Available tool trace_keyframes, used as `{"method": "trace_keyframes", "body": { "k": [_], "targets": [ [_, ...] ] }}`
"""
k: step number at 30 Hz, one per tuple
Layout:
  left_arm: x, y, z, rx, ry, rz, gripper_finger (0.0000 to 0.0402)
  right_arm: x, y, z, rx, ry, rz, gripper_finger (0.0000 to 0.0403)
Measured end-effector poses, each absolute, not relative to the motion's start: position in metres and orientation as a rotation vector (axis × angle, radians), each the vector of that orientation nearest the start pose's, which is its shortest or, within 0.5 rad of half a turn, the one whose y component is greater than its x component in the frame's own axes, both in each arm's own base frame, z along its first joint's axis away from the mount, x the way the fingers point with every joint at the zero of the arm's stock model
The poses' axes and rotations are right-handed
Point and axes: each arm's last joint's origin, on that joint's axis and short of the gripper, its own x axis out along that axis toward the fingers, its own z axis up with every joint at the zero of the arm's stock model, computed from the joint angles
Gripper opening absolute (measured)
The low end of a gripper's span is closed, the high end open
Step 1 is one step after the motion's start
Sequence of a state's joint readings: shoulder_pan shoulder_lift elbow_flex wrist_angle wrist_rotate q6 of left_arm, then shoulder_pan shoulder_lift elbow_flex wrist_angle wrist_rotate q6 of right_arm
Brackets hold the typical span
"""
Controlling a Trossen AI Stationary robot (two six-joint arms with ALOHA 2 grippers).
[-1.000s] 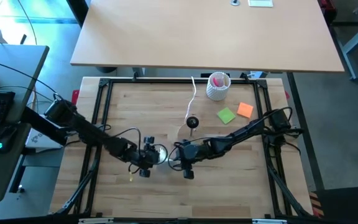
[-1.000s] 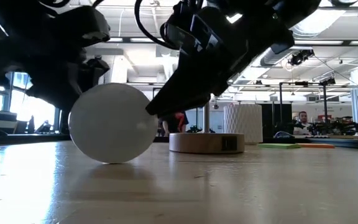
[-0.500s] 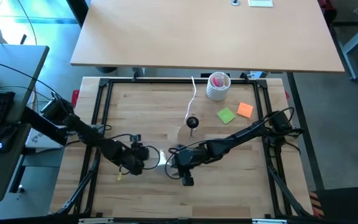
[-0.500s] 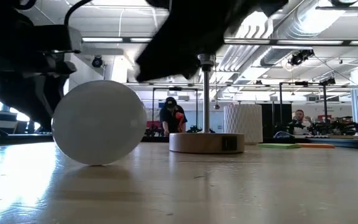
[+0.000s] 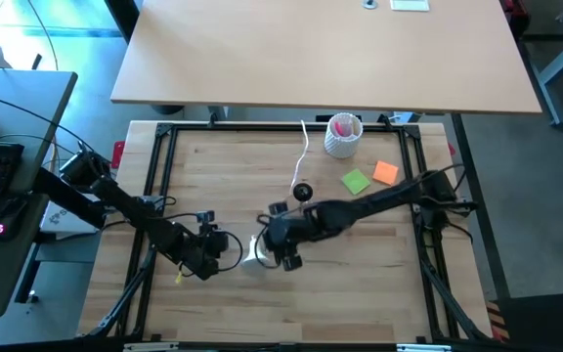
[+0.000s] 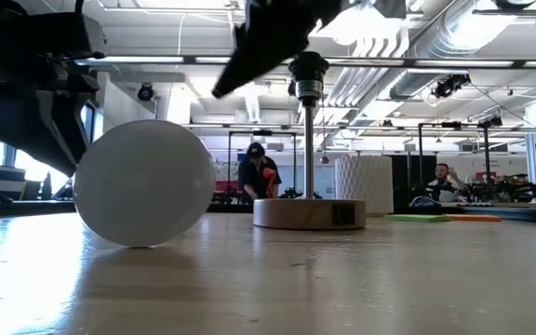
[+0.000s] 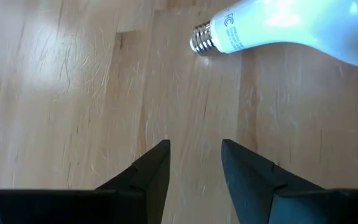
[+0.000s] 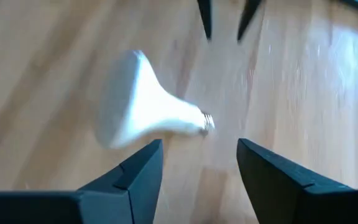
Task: Screw lightbulb
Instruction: Insert the white lightbulb into the brown lamp
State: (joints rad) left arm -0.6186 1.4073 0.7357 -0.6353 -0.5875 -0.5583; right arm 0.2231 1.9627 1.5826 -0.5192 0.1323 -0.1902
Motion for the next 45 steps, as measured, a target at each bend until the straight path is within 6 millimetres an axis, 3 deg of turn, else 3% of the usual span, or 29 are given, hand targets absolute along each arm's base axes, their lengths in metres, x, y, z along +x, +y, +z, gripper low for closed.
{"method": "trace_keyframes", "body": {
  "k": [4,9,15,18,21,26,33,39,45],
  "targets": [
    [0.196,-0.120,0.169,0.208,1.017,0.284,0.0138,0.426,0.085,0.213,-0.280,0.966,0.203,0.0206],
    [0.189,-0.119,0.169,0.209,1.054,0.314,0.0138,0.433,0.110,0.183,-0.151,0.991,0.332,0.0204],
    [0.183,-0.118,0.182,0.192,1.024,0.353,0.0138,0.446,0.128,0.184,0.027,0.895,0.459,0.0204],
    [0.182,-0.116,0.189,0.190,0.992,0.362,0.0138,0.453,0.133,0.193,-0.025,0.772,0.490,0.0204],
    [0.179,-0.114,0.195,0.173,0.972,0.357,0.0138,0.456,0.131,0.194,-0.065,0.739,0.413,0.0204],
    [0.175,-0.114,0.202,0.156,0.938,0.340,0.0138,0.454,0.124,0.190,-0.119,0.793,0.369,0.0217],
    [0.173,-0.114,0.205,0.157,0.922,0.339,0.0138,0.447,0.121,0.183,-0.253,0.872,0.381,0.0264],
    [0.173,-0.114,0.205,0.162,0.923,0.336,0.0138,0.438,0.116,0.177,-0.421,0.954,0.485,0.0277],
    [0.173,-0.114,0.205,0.162,0.923,0.336,0.0138,0.441,0.126,0.178,-0.496,0.866,0.598,0.0277]
  ]
}}
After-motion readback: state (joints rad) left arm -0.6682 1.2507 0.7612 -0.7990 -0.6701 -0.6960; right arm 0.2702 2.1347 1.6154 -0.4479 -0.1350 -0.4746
